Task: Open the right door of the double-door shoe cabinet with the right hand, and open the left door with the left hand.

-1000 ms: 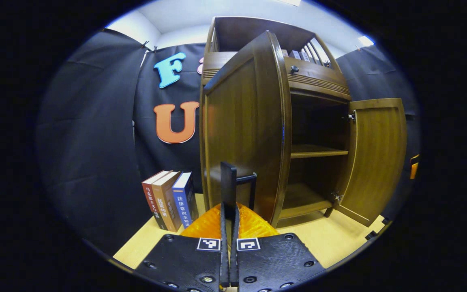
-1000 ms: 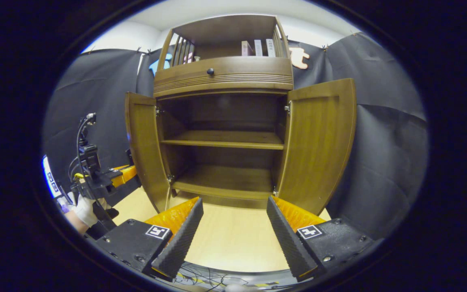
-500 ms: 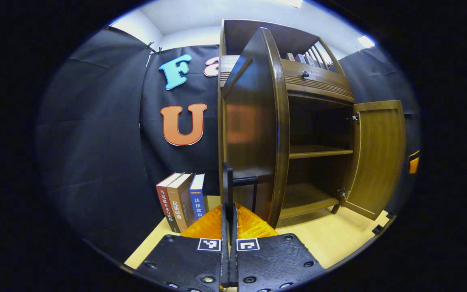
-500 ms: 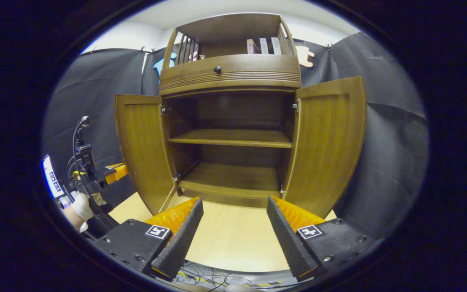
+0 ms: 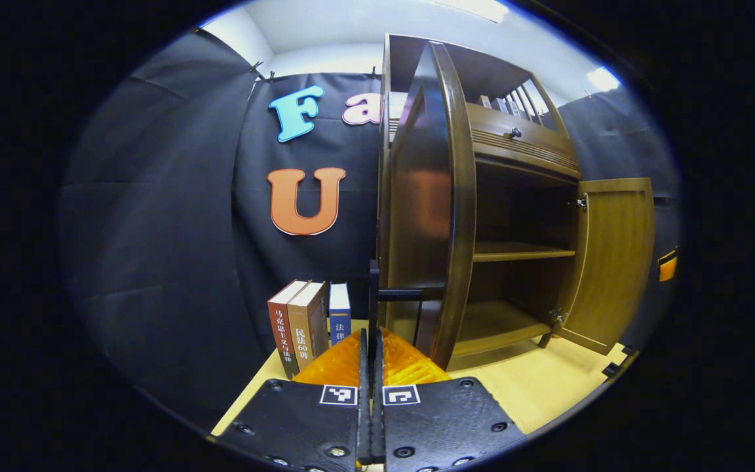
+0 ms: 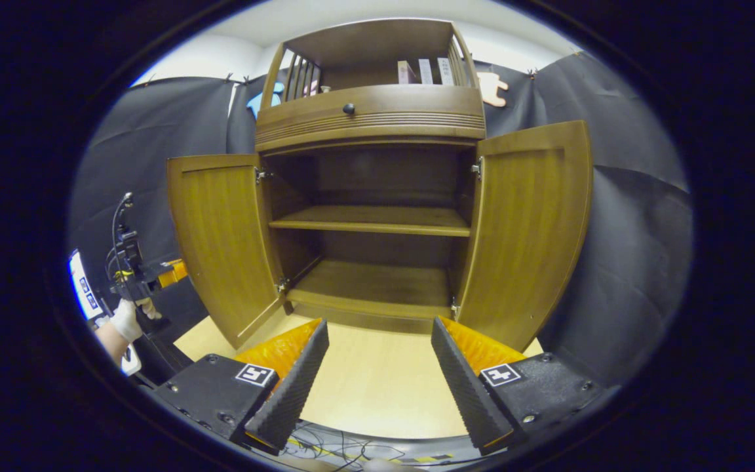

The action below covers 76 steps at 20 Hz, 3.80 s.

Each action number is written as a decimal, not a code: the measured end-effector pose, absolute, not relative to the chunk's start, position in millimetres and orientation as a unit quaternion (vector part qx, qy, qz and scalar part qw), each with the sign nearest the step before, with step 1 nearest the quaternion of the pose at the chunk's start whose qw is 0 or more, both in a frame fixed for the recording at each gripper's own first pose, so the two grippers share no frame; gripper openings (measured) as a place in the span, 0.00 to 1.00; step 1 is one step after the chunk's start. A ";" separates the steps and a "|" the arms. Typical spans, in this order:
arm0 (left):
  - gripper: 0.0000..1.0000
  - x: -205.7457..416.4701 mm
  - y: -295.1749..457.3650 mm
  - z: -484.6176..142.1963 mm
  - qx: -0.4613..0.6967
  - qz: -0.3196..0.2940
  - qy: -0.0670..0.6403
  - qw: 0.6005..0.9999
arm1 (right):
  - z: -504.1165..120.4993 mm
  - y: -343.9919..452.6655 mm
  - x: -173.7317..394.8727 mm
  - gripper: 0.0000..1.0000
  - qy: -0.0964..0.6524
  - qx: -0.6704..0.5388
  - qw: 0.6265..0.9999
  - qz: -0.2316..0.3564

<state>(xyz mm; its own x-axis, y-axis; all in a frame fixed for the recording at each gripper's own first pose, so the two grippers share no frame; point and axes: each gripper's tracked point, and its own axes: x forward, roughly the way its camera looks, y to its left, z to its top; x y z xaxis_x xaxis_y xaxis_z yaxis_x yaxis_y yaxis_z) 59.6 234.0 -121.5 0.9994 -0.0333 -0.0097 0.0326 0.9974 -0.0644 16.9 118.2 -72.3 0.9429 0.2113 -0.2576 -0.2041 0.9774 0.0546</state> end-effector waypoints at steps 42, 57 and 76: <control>0.87 2.8 66.1 -48.9 0.003 -0.028 0.037 0.999 | -47.7 66.8 23.7 1.00 0.076 0.037 0.995 0.045; 0.96 -21.9 43.0 -26.1 0.017 0.005 0.002 1.000 | -33.2 60.0 28.6 1.00 0.057 0.037 0.997 0.025; 0.96 -28.8 40.3 3.4 0.006 0.014 -0.027 1.000 | -4.6 53.2 27.6 0.99 0.025 0.041 0.998 0.030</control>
